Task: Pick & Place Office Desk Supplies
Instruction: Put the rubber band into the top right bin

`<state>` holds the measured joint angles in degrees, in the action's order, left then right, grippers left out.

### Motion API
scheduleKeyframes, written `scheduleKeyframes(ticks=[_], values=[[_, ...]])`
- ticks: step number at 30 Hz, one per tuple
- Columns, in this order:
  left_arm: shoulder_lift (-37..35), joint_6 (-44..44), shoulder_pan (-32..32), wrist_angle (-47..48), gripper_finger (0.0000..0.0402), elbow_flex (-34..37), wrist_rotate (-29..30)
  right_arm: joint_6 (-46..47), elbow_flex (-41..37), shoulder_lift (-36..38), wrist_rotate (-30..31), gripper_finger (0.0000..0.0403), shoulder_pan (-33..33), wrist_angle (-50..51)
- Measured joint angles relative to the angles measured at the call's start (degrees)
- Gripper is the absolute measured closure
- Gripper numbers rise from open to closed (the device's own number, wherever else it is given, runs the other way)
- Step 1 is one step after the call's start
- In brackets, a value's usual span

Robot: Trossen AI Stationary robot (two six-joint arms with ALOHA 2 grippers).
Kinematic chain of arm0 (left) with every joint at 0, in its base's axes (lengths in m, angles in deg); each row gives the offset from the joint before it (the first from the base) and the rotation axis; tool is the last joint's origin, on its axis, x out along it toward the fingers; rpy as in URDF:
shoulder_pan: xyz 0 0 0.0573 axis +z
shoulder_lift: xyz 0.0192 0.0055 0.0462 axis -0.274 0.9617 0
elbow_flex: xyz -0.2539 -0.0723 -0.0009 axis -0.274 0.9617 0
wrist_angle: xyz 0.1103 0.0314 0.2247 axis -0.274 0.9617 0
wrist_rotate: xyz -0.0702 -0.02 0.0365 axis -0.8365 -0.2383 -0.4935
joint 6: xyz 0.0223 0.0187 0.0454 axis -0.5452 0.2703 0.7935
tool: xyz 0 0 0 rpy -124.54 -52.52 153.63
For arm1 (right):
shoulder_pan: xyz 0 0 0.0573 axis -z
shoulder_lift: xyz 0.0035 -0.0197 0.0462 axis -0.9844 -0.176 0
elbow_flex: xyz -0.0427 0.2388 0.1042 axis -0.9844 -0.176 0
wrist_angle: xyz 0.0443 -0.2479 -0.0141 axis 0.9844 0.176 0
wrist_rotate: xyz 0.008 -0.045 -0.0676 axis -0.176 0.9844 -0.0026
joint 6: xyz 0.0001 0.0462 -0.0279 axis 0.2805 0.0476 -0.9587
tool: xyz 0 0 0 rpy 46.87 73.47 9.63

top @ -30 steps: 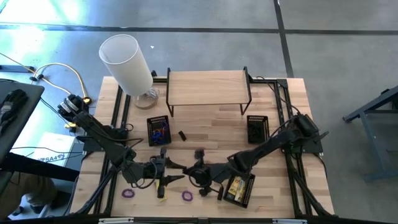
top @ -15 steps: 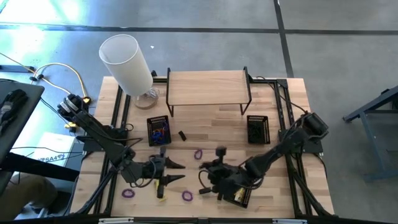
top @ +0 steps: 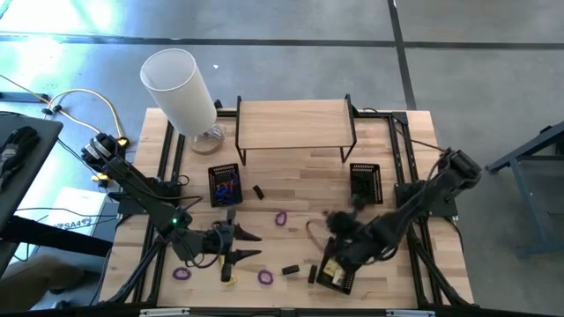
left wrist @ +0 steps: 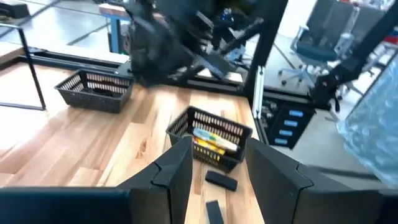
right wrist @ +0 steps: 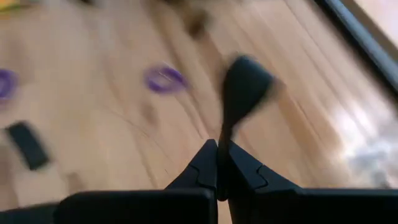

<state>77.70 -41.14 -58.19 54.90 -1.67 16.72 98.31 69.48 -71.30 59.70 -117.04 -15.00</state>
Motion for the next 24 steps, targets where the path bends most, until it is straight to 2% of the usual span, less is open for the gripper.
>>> scheduleKeyframes(ticks=[4,8,15,18,24], values=[[0.0,0.0,0.0,1.6,0.0257,0.0,-1.7,20.2,-0.1,2.4,-8.4,0.0400,2.4,18.9],[0.0,0.0,0.3,3.8,0.0257,0.0,-2.8,26.3,0.0,4.0,-13.3,0.0400,5.8,28.1],[0.1,0.4,0.3,6.9,0.0257,0.0,-2.8,17.2,-0.1,5.2,-16.2,0.0400,14.5,29.7],[0.1,0.8,0.3,7.0,0.0257,0.0,-2.8,12.5,-2.5,6.8,-17.7,0.0399,20.6,29.2],[0.1,0.2,-0.2,9.1,0.0257,0.0,-3.1,5.3,-13.1,12.0,-24.0,0.0399,31.4,17.1]])
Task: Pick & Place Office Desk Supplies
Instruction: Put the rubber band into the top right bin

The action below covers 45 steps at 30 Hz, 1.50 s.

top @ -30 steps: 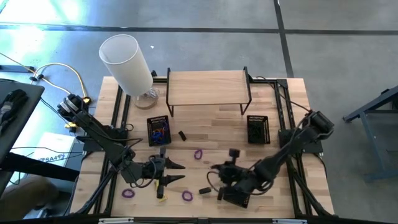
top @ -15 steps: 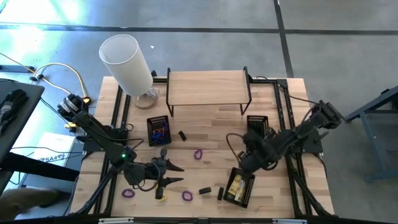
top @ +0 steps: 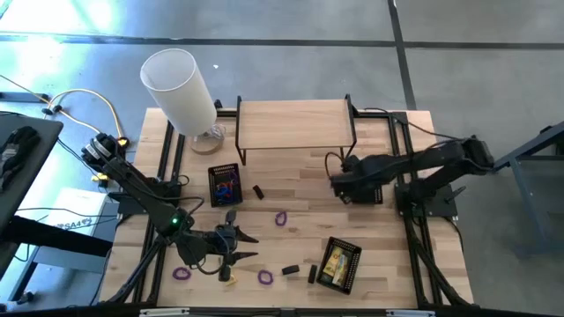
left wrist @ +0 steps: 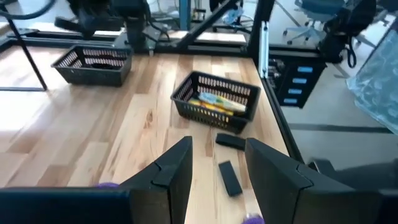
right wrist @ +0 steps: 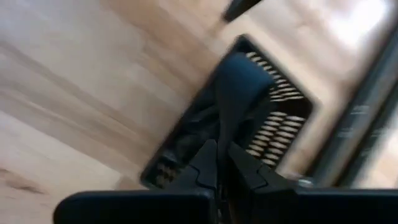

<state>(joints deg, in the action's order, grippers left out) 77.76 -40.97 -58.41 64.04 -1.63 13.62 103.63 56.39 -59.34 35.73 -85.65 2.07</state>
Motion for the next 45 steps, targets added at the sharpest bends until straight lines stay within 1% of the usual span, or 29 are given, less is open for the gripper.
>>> scheduleKeyframes(ticks=[3,9,12,17,20,25,29,33,45], values=[[0.0,0.0,-0.5,1.2,0.0257,0.0,-0.3,-1.1,-4.4,1.1,-3.2,0.0399,2.1,-6.9],[0.0,-0.1,-0.9,1.7,0.0257,0.0,-0.4,-1.9,-10.2,1.2,-5.6,0.0399,4.5,-12.9],[0.0,-0.1,-0.9,1.7,0.0257,0.0,-0.4,-3.2,-11.7,1.2,-6.3,0.0399,6.1,-15.5],[0.0,-2.2,-1.0,1.8,0.0257,0.0,-0.5,-3.5,-12.1,1.2,-7.9,0.0399,7.6,-15.9],[0.0,-3.0,-1.2,1.8,0.0257,0.0,-0.5,-1.3,-12.1,1.2,-9.4,0.0399,8.1,-14.2],[0.0,-3.1,-1.3,1.7,0.0257,0.0,-0.6,-1.0,-12.1,1.2,-9.5,0.0399,8.2,-10.7],[0.0,-3.1,-1.3,1.7,0.0257,0.0,-0.6,-0.8,-12.1,1.2,-9.3,0.0399,7.7,-10.8],[0.0,-3.1,-1.3,1.6,0.0257,0.0,-0.6,-0.8,-12.1,1.2,-10.7,0.0399,7.8,-10.7],[0.0,-3.1,-1.2,1.6,0.0257,0.0,-0.5,-3.1,-12.1,1.3,-10.6,0.0399,7.7,-8.6]])
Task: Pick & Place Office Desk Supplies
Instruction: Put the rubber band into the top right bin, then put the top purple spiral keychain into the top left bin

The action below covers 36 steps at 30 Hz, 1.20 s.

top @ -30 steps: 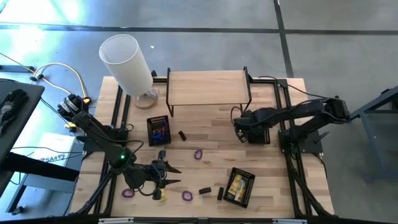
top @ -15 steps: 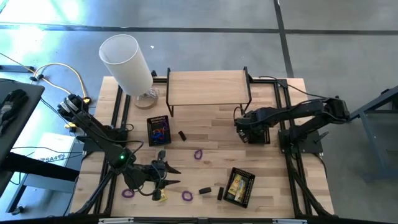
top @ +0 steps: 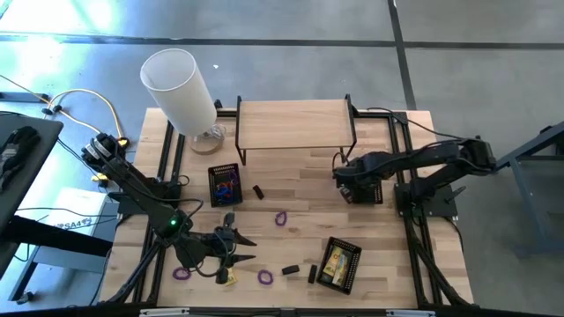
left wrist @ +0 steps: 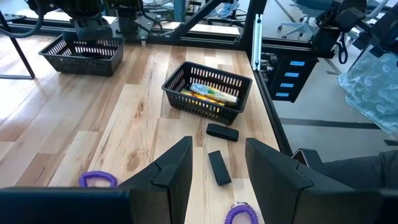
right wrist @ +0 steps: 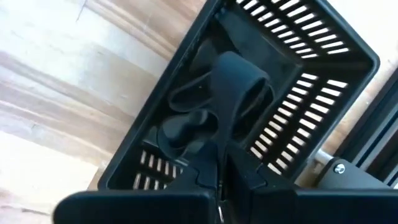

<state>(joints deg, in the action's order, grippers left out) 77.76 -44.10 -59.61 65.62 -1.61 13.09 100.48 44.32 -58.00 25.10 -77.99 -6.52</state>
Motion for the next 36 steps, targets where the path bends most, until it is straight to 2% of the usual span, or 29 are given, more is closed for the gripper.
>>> scheduleKeyframes(ticks=[10,14,21,25,29,36], values=[[0.0,0.4,0.2,0.0,0.0257,0.0,0.0,-2.7,0.0,1.7,-4.3,0.0386,0.5,0.8],[0.0,0.4,-0.1,0.0,0.0257,0.0,-0.1,-2.5,0.0,1.7,-4.5,0.0352,0.3,0.9],[0.0,-0.2,-1.1,0.0,0.0257,0.0,-0.5,0.3,0.0,1.7,-2.8,0.0267,0.0,3.2],[0.0,-0.2,-1.2,0.0,0.0257,0.0,-0.5,0.3,0.0,1.7,-2.0,0.0245,0.0,5.9],[0.0,-0.2,-1.2,0.0,0.0257,0.0,-0.4,0.4,1.2,2.7,2.5,0.0243,-0.2,9.7],[0.0,0.3,-1.2,0.0,0.0257,0.0,-0.4,-0.3,10.0,9.3,19.9,0.0243,-6.0,12.5]])
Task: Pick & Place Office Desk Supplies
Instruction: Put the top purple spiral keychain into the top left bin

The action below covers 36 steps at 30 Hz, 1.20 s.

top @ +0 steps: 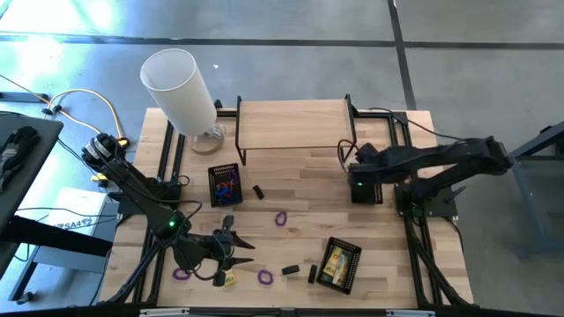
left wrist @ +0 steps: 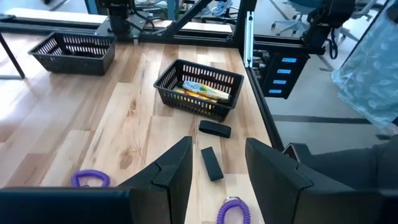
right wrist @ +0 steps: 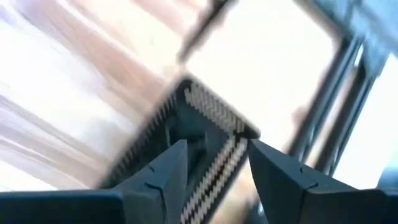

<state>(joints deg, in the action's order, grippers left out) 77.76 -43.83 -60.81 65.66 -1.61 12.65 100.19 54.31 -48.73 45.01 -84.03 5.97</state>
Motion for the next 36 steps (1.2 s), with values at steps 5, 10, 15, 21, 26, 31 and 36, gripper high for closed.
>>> scheduleKeyframes(ticks=[5,10,15,21,26,31,36], values=[[-0.2,4.9,1.3,0.0,0.0257,0.0,0.1,-10.6,2.2,5.0,5.7,0.0243,-8.4,-13.3],[-0.4,6.7,3.3,0.0,0.0257,0.0,0.8,-27.4,0.8,6.3,2.6,0.0243,-16.2,-36.8],[-0.4,6.7,3.0,0.1,0.0257,0.0,0.4,-43.1,0.2,3.0,1.1,0.0243,-19.1,-53.3],[-0.4,3.2,0.5,0.1,0.0257,0.0,0.2,-56.5,0.1,-4.8,-5.2,0.0243,-19.4,-66.1],[-0.4,2.2,-2.4,0.1,0.0257,0.0,0.2,-57.4,0.1,-13.1,-5.2,0.0243,-17.4,-71.6],[-0.4,0.0,-4.8,0.3,0.0257,0.0,0.2,-53.5,0.1,-23.1,-7.9,0.0243,-14.7,-76.8],[-0.4,-0.3,-6.0,1.0,0.0257,0.2,0.2,-54.9,0.1,-32.6,-8.0,0.0243,-14.0,-86.3]])
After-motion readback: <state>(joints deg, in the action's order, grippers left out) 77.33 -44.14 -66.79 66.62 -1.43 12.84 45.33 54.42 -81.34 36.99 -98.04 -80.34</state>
